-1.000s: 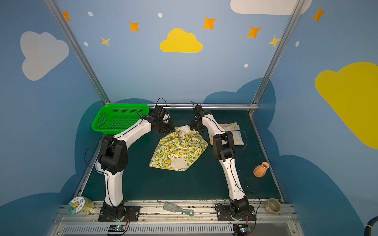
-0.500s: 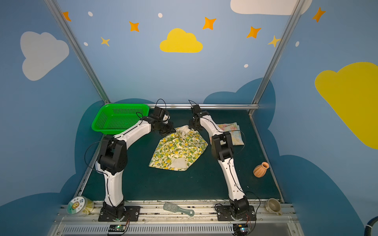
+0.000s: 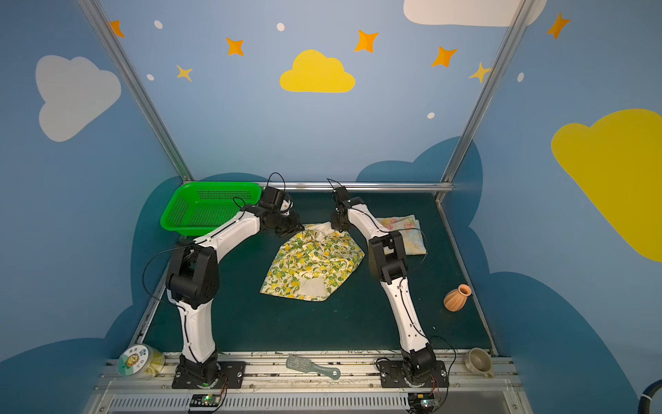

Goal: Fold and stack skirts
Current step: Turn over the skirt at the center of the table.

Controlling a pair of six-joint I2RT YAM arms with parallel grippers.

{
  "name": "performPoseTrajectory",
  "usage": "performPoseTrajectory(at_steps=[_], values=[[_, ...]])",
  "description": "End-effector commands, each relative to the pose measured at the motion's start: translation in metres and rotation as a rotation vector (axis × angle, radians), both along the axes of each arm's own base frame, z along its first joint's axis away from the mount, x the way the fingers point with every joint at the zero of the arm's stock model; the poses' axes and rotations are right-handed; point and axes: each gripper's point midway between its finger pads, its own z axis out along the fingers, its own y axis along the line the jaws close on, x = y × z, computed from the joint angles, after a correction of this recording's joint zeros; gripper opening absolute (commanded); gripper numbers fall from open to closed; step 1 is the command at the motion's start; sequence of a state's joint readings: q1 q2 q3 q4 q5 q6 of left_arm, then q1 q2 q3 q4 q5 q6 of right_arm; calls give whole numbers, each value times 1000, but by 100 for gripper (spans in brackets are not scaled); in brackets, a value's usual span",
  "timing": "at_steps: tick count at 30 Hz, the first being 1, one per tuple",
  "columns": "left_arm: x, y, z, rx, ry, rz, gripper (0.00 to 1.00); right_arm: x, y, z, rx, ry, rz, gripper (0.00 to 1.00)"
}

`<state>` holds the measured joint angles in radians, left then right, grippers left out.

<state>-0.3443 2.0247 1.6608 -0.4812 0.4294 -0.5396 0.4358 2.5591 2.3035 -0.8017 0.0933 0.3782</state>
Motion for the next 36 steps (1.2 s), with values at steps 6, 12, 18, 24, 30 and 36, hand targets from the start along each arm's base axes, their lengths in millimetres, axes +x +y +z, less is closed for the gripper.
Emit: performPoseTrajectory(at_steps=[6,12,18,24,30,36], values=[[38,78,98,16,-148,194,4,-19,-50,164,12,-175,0,0],[39,131,178,27,-270,296,4,-56,-63,286,257,-349,141,0],[9,169,216,39,-332,384,4,-108,-70,336,406,-385,206,0],[-25,189,217,20,-382,454,4,-134,-68,322,449,-338,253,0],[-65,169,147,3,-185,385,4,-152,-46,279,555,-168,343,0],[-136,151,73,-21,-74,413,4,-185,-24,198,577,-8,330,0]])
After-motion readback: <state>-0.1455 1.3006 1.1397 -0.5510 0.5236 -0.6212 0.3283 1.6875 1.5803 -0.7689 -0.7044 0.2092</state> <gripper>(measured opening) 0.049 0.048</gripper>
